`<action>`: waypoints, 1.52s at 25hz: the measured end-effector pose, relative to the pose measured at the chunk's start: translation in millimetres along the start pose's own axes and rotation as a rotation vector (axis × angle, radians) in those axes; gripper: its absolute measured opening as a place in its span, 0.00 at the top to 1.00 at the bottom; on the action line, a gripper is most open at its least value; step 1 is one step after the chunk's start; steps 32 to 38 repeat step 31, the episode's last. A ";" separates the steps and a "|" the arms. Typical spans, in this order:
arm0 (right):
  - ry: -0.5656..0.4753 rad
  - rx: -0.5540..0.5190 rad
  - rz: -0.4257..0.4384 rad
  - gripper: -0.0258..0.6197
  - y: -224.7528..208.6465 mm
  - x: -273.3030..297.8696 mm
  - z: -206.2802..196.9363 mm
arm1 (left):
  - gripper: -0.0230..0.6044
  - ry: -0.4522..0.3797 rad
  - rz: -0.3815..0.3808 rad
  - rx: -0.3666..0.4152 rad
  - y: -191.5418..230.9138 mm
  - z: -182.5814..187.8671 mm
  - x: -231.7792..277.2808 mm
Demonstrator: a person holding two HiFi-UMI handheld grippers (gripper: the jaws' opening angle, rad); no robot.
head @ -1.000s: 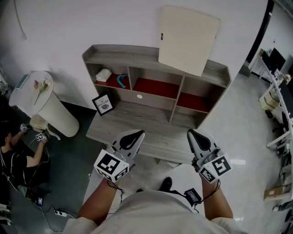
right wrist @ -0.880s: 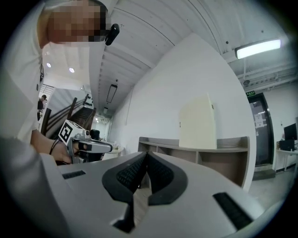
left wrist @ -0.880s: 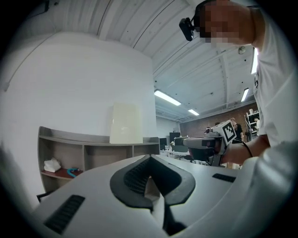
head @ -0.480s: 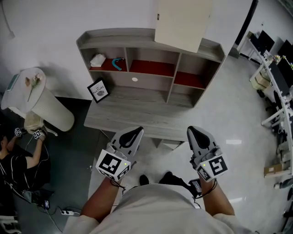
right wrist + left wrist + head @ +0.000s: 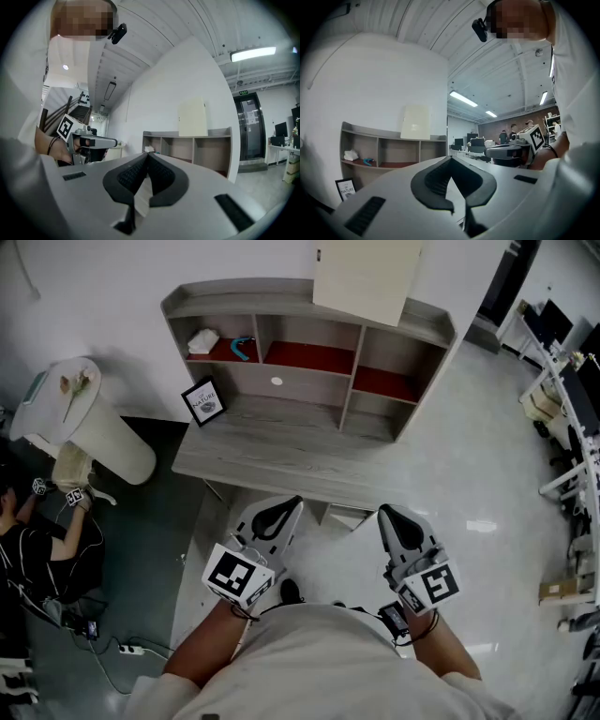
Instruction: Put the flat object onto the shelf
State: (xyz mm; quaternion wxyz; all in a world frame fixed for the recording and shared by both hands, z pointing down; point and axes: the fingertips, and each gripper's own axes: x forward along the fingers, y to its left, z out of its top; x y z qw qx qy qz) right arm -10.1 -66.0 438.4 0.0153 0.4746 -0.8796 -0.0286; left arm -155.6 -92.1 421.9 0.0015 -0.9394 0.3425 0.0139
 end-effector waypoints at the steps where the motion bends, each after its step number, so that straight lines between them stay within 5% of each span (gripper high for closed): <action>1: 0.003 -0.001 0.008 0.93 -0.2 -8.1 -1.6 | 0.94 0.007 0.001 0.003 -8.3 -1.7 0.4; 17: -0.019 0.032 0.076 0.93 -21.0 -130.2 -19.0 | 0.94 0.014 0.094 -0.066 -121.5 -29.1 -6.7; 38: -0.030 -0.008 0.106 0.93 -25.1 -150.7 -11.4 | 0.94 0.009 0.105 -0.034 -148.5 -21.6 -0.1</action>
